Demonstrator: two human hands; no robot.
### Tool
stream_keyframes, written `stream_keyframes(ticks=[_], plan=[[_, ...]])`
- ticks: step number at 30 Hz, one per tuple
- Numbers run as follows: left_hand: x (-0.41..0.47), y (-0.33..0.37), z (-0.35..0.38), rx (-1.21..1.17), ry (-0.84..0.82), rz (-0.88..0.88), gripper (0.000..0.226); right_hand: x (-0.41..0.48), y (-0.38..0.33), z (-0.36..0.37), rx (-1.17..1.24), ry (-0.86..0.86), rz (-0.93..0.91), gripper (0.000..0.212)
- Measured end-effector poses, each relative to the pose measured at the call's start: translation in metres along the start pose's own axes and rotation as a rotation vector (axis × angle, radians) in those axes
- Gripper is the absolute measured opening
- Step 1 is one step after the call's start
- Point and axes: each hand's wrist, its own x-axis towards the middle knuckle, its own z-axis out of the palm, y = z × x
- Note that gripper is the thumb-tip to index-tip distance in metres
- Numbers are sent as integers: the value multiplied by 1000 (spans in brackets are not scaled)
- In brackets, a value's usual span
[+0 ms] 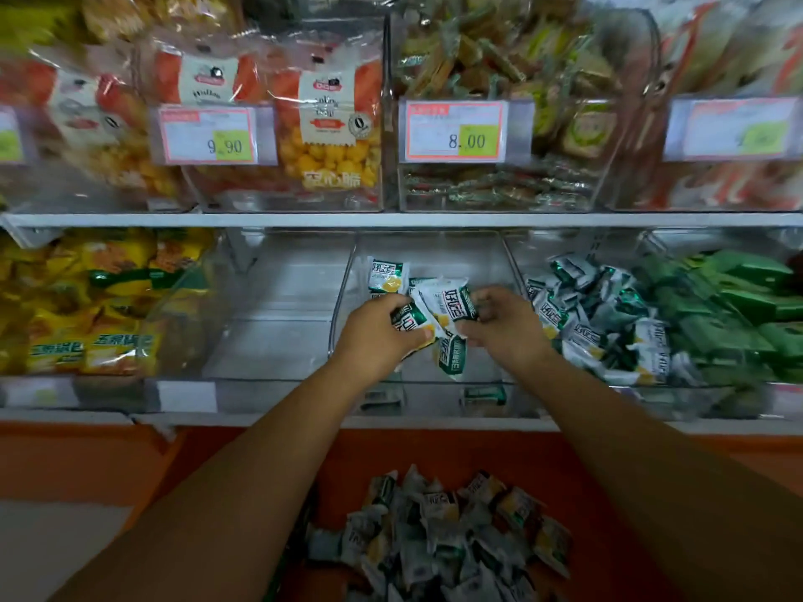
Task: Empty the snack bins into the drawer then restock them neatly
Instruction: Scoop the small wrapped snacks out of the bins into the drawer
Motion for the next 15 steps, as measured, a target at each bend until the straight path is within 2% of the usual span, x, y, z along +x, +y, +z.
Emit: stream_keyframes(ticks=[3, 7, 10, 13, 15], plan=[[-26, 18, -6, 9, -23, 47, 48, -28, -17, -13, 34, -10, -89, 35], [-61, 23, -1, -50, -75, 63, 33, -64, -23, -25, 51, -66, -102, 30], [-81, 6, 10, -40, -147, 39, 32, -87, -1, -34, -6, -120, -7, 24], [-92, -35, 35, 81, -289, -72, 54, -102, 47, -36, -173, -184, 155, 28], [-99, -65, 58, 129, -388, -140, 59, -105, 87, -31, -294, -223, 259, 30]])
